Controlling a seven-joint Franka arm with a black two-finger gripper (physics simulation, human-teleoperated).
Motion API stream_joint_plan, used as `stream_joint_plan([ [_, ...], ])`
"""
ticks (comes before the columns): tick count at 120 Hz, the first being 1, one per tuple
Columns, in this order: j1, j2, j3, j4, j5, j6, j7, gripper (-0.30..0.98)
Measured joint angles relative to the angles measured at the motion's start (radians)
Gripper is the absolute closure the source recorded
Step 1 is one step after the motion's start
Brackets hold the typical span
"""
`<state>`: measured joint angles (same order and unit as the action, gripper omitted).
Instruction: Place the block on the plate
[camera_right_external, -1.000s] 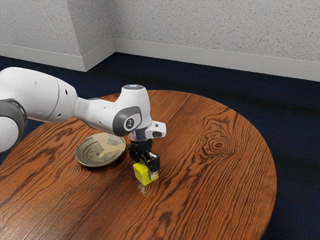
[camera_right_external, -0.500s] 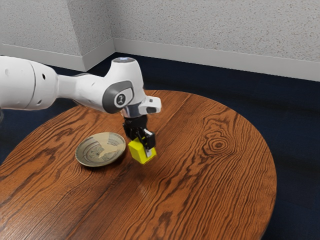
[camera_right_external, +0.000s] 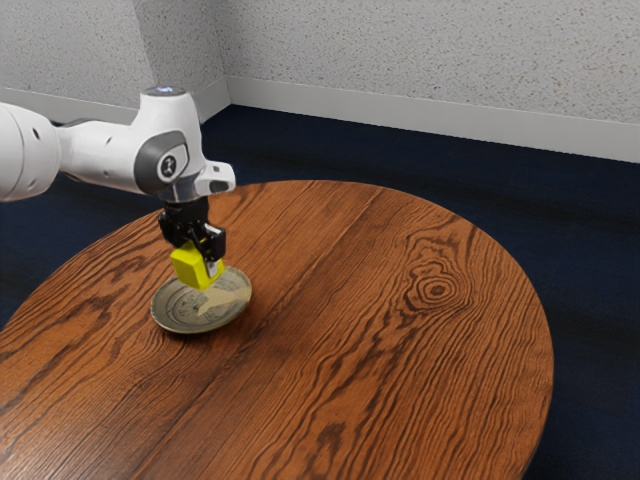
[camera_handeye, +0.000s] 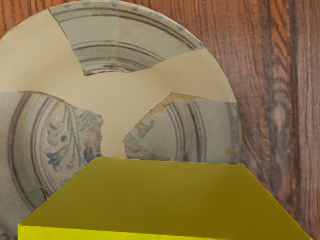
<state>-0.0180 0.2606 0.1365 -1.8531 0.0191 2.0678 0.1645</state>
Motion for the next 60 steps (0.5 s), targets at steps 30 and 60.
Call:
stream_joint_plan([
  [30,0.028,0.042,0.042,-0.001,0.017,0.006,0.013,0.32],
  [60,0.047,0.105,0.041,0.009,0.021,0.023,0.022,0.32],
])
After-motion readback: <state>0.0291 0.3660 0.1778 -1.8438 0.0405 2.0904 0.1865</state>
